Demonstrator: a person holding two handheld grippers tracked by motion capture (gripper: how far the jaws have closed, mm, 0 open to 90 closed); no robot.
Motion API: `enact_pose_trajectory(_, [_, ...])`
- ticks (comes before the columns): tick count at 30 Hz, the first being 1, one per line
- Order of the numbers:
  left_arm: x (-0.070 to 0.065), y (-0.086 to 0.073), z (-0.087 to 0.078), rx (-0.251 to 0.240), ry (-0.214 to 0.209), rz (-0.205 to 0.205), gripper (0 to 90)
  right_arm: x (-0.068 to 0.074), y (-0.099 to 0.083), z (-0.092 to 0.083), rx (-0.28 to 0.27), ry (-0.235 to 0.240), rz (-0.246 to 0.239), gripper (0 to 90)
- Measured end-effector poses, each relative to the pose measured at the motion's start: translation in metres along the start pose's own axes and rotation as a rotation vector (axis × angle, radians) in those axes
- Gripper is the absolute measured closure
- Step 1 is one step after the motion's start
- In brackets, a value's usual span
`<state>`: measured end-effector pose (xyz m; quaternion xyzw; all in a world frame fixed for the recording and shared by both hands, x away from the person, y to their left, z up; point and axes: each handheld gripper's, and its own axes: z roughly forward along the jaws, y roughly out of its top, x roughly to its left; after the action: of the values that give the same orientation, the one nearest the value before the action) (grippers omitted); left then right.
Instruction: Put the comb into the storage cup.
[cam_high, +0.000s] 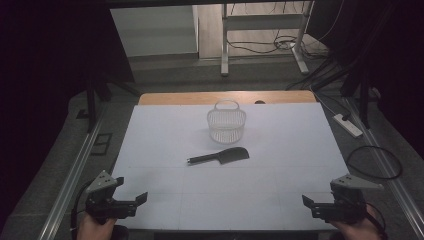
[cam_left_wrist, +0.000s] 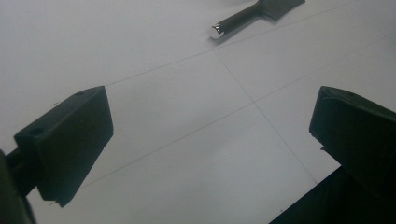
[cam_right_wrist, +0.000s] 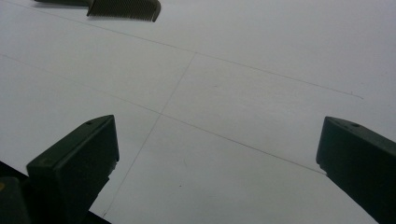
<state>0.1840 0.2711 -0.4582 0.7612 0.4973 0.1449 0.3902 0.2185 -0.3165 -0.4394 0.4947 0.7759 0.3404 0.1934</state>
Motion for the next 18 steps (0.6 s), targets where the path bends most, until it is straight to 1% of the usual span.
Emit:
enact_pose_trajectory(6, [0.0015,-0.0011,-0.0011,-0.002,-0.007,-0.012,0.2,0.0011,0.0009,0.0010,0.001,0.005,-0.013,0.0])
enact_pose_trajectory(18, [0.0041,-0.0009,-0.0005,0.006,-0.021,-0.029,0.2,0.0015,0.0014,0.0019,0.007,0.006,-0.018,0.0])
